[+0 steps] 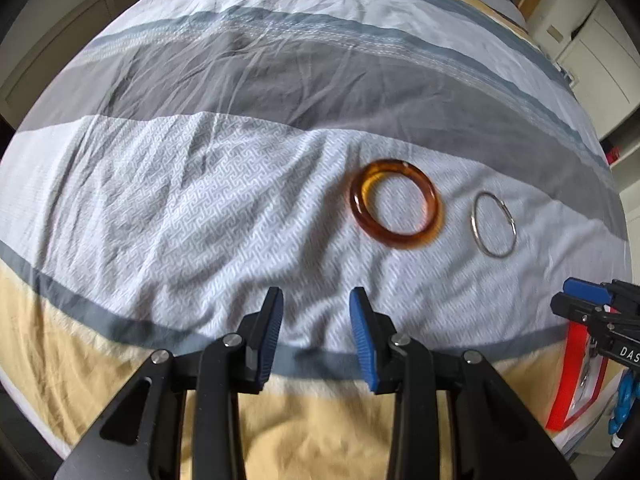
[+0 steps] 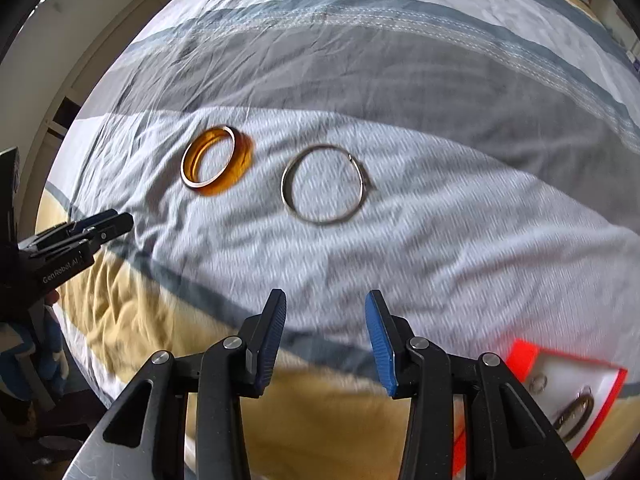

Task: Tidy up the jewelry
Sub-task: 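Move both tools back over the amber bangle and silver hoop, then grasp the silver hoop with the right tool while the left tool grasps the amber bangle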

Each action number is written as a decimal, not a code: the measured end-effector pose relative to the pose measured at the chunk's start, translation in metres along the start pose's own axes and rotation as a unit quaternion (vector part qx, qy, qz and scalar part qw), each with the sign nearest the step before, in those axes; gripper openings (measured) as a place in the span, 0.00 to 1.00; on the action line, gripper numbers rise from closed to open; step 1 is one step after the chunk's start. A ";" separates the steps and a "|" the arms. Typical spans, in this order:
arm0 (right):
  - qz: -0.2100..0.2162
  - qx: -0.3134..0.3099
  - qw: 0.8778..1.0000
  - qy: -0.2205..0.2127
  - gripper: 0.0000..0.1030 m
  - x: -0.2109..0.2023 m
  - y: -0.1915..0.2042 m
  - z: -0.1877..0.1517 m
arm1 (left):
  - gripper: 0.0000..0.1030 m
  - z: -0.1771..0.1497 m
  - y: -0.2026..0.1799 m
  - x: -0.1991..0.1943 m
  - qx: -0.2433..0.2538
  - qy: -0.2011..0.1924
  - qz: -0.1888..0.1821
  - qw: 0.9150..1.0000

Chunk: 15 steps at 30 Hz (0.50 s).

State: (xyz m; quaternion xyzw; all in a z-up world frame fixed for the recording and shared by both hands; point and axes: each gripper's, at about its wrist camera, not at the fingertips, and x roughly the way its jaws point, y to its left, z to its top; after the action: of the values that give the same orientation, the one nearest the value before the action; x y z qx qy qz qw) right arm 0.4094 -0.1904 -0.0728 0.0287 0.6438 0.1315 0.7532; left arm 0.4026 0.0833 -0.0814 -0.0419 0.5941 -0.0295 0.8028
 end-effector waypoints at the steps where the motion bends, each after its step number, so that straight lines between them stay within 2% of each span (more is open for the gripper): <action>1: 0.001 0.001 1.000 0.000 0.41 0.003 -0.001 0.005 | 0.32 0.003 0.002 0.003 -0.004 -0.001 -0.003 1.000; 6: 0.004 0.011 1.000 0.004 0.41 0.020 -0.007 0.023 | 0.32 0.025 0.010 0.018 -0.024 -0.004 -0.028 0.999; 10: 0.006 0.017 1.000 0.004 0.41 0.033 -0.012 0.035 | 0.32 0.039 0.005 0.029 -0.022 -0.008 -0.048 0.999; 15: 0.007 0.032 0.999 0.002 0.41 0.047 -0.021 0.048 | 0.32 0.048 -0.007 0.049 -0.013 -0.001 -0.054 0.998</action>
State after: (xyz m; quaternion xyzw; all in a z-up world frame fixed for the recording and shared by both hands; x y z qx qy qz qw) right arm 0.4657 -0.1932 -0.1146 0.0568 0.6493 0.1157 0.7495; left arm 0.4630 0.0734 -0.1128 -0.0843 0.5903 -0.0655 0.8001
